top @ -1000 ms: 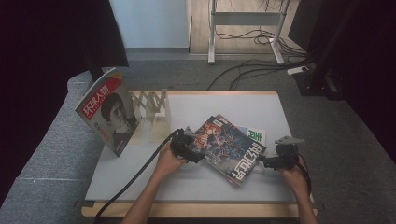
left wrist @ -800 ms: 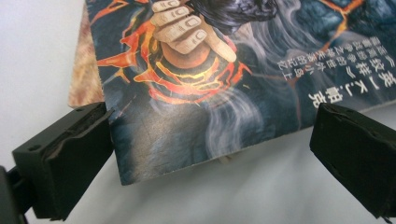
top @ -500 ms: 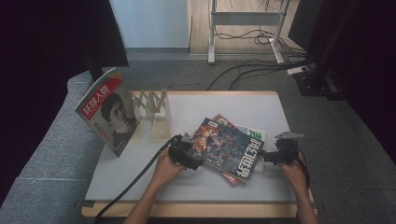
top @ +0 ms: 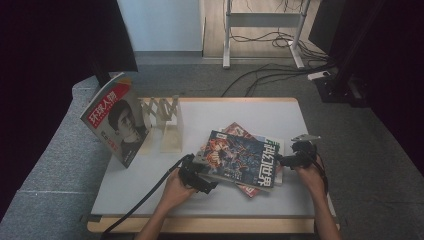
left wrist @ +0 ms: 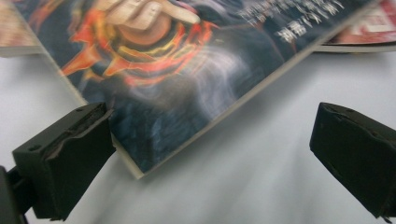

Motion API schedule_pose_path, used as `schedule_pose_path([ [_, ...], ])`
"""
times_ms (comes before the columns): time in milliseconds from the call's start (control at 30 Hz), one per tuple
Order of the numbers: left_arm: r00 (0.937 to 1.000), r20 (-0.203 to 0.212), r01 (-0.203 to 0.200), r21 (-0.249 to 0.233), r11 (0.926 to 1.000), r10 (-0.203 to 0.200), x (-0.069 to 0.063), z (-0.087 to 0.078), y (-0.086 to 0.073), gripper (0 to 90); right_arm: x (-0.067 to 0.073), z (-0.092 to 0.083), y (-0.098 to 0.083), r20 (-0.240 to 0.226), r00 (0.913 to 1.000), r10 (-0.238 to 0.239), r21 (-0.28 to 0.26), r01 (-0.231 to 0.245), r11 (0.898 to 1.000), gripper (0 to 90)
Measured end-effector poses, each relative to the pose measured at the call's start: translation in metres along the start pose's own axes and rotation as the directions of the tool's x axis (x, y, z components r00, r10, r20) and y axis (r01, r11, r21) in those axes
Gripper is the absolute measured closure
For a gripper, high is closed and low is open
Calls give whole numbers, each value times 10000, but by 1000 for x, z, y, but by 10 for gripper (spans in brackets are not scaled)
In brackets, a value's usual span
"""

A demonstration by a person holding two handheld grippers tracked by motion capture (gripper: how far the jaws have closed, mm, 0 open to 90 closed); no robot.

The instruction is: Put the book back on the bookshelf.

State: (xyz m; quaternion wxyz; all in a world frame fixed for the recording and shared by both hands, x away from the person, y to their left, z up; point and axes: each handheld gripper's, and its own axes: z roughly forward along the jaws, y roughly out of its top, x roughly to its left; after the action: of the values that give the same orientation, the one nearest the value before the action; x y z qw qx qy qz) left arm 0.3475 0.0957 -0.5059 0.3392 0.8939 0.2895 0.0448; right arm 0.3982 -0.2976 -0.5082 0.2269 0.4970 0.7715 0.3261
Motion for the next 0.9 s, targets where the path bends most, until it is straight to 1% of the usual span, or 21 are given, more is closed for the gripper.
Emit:
schedule_pose_path([
  [67, 9998, 181, -74, -113, 9999, 76, -5, -1, 0, 0, 0, 2, 1, 1, 10000, 36, 23, -36, 10000, 0],
  [133, 9993, 344, -130, -106, 9999, 133, -9, 0, -1, 0, -1, 4, 3, -2, 10000, 35, 33, -35, 10000, 0],
  [200, 9995, 170, -269, -20, 9996, 269, -11, 0, -2, 0, -1, 5, 4, 1, 10000, 61, 48, -61, 10000, 0],
  [300, 9995, 92, -290, -10, 9996, 290, -9, -2, -3, 0, -2, 6, 4, 7, 10000, 61, 20, -61, 10000, 0],
  [367, 9994, -65, -326, -1, 9995, 326, -7, -5, -3, 0, -2, 6, 2, 38, 10000, 41, 46, -41, 10000, 14],
  [400, 9991, -235, -366, -12, 9993, 366, -6, -7, -2, 0, -2, 6, 2, 41, 10000, 27, 51, -27, 10000, 17],
  [467, 9990, -290, -344, -84, 9994, 342, 0, -10, 3, 0, -3, 6, 0, -37, 9999, 139, -33, -139, 9999, 31],
  [533, 9982, -443, -408, -153, 9990, 401, 4, -11, 8, 0, -2, 4, 0, -5, 10000, 75, -79, -75, 9999, 33],
  [600, 9993, -303, -243, -298, 9993, 234, 10, -11, 14, 0, -1, 2, 1, -125, 9998, 129, -176, -131, 9998, 37],
  [700, 9987, -503, -91, -287, 9995, 77, 20, -8, 20, 0, 2, -2, 3, -223, 9997, 99, -303, -106, 9995, 38],
  [733, 9987, -506, 12, -255, 9997, -25, 23, -7, 21, 0, 3, -3, 4, -305, 9995, 85, -370, -96, 9993, 38],
  [833, 9976, -680, 148, -138, 9998, -157, 30, 0, 21, 0, 9, -2, 7, -516, 9987, -17, -383, -3, 9993, 38],
  [900, 9981, -570, 225, -70, 9997, -229, 33, 4, 20, 0, 14, 0, 8, -708, 9974, -116, -387, 89, 9992, 40],
])
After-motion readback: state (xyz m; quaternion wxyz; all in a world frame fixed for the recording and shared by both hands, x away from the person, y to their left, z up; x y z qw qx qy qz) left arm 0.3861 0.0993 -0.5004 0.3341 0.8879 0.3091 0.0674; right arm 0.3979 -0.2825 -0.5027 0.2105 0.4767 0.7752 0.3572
